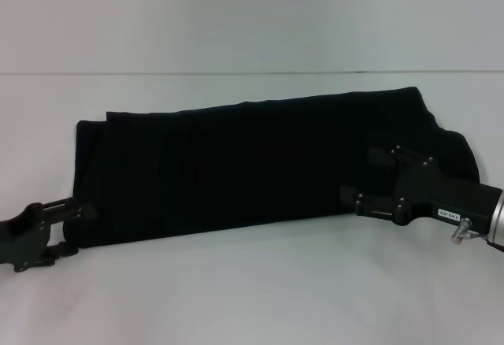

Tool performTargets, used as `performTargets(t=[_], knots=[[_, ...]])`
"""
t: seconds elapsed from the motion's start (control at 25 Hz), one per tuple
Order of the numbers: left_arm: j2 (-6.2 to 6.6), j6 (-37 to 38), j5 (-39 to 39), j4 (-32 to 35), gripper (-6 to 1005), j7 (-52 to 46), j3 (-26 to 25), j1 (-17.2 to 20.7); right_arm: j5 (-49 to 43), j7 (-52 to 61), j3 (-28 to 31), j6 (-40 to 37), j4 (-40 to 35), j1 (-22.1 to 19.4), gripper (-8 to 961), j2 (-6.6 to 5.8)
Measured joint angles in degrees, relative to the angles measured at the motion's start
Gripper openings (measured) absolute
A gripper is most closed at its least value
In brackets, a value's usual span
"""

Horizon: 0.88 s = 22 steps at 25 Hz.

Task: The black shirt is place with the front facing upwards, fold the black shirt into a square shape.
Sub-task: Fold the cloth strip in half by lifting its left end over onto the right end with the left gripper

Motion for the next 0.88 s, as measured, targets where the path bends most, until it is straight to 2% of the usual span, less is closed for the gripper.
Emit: performTargets(t=[0.48,0.84,0.88], knots=[[-0.06,-3.3,0.0,-1.2,885,0.0,2.1,-3.6,0.0,0.1,0.0,-0.3,0.1,0.2,934,0.0],[-0.08,-4.4,-0.2,-1.0,885,-0.1,3.0,-4.3,0.0,0.1,0.0,-0.4,0.1,0.2,934,0.0],[-0.07,-4.5,-0.1,-0.9,860,-0.1,3.5,-4.4,0.0,0.1,0.0,-0.4,0.1,0.2,934,0.0]])
